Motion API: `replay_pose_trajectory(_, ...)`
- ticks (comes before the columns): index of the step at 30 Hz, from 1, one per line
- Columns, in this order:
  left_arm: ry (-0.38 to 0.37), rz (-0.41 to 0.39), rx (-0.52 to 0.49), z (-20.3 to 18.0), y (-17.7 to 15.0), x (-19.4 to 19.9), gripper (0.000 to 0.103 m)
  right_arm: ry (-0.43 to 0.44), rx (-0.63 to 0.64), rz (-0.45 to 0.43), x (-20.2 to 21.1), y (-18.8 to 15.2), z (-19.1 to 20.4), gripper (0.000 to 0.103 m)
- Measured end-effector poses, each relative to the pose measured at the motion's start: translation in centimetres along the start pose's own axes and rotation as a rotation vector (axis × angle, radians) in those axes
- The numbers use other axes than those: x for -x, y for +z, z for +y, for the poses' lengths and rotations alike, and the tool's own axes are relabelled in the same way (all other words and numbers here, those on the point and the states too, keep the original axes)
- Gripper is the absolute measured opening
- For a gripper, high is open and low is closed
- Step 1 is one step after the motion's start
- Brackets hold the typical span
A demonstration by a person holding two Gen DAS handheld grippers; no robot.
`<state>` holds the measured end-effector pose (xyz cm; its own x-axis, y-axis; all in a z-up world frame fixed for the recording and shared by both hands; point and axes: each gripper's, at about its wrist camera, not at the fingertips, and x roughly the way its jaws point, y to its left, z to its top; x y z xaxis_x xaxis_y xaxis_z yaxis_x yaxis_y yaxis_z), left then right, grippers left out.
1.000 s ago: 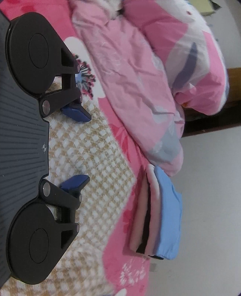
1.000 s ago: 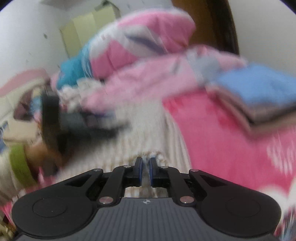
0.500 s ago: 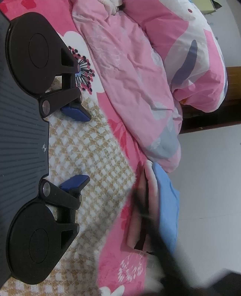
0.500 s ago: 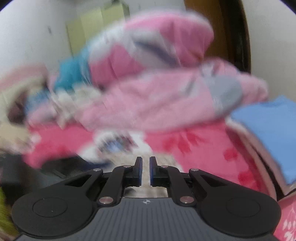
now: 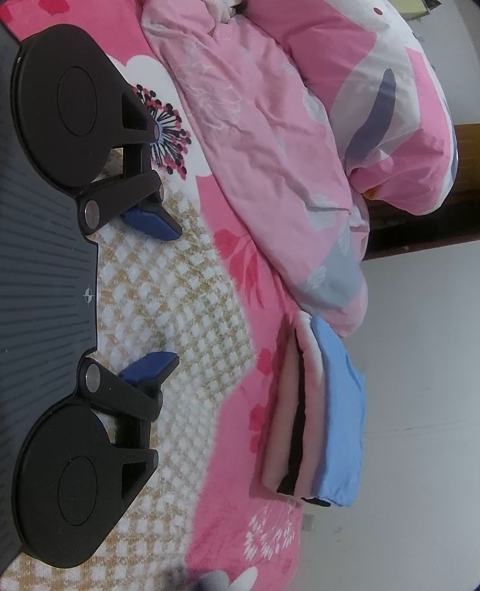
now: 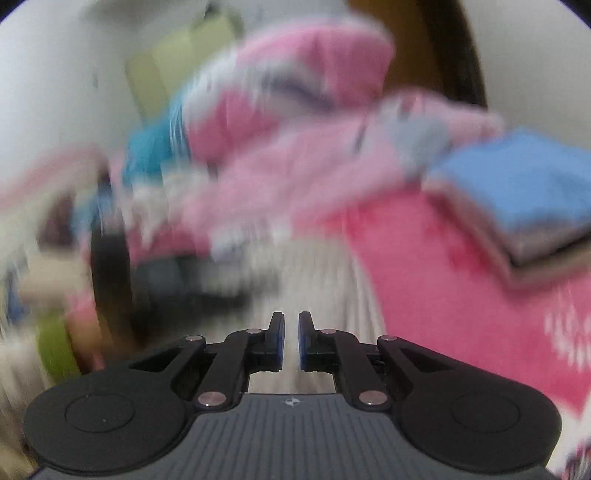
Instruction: Fold clothes
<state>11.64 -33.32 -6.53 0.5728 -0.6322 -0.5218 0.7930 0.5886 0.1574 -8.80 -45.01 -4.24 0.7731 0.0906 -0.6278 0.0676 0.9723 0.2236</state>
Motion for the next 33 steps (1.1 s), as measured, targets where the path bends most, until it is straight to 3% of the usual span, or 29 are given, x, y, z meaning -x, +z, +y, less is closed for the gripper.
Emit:
replay_pose_trajectory(3,0.011,0.008,-0.029,-0.6,0.2,-0.1,0.069,-0.018,-0.038,-0.015,0.1,-2.4,-0.4,0.003)
replay_pose_trajectory(5,0.007,0.01,-0.018,-0.3,0.1,-0.1,0.069,-0.041,-0.104,-0.063,2.8,-1.9,-0.4,0.005)
replay_pose_trajectory(8,-0.001,0.01,-0.005,-0.1,0.0,-0.2,0.069,-0.008,-0.141,-0.131,5.8,-2.8,-0.2,0.005)
replay_pose_trajectory(10,0.002,0.01,-0.01,-0.2,0.0,-0.2,0.069,-0.013,-0.141,-0.059,4.3,-4.6,-0.1,0.005)
replay_pose_trajectory(12,0.008,0.008,-0.024,-0.5,0.1,-0.2,0.07,-0.012,-0.136,-0.055,2.1,-6.9,0.0,0.003)
replay_pose_trajectory(15,0.018,0.013,-0.027,-0.3,0.5,0.6,0.071,0.002,-0.239,-0.046,2.0,-6.5,-0.8,0.003)
replay_pose_trajectory(19,-0.019,-0.019,0.017,0.6,0.9,5.8,0.076,-0.065,-0.175,-0.041,3.2,-5.4,1.3,0.005)
replay_pose_trajectory(24,-0.13,-0.083,0.046,1.6,-2.0,14.6,0.082,0.036,-0.067,-0.115,6.1,-4.2,6.1,0.005)
replay_pose_trajectory(28,-0.19,-0.085,-0.013,-1.3,-5.3,19.6,0.091,0.0,-0.038,-0.096,4.5,-3.9,7.5,0.005)
replay_pose_trajectory(29,-0.16,-0.089,-0.056,-2.9,-6.1,20.1,0.096,-0.019,-0.045,-0.083,3.8,-3.9,7.4,0.005)
replay_pose_trajectory(31,-0.086,-0.097,-0.145,-6.1,-7.6,21.0,0.098,-0.049,-0.094,-0.046,1.9,-4.3,6.5,0.005)
replay_pose_trajectory(33,0.05,-0.081,-0.246,-9.4,-8.7,20.3,0.098,-0.049,-0.159,-0.031,0.8,-4.7,5.5,0.005)
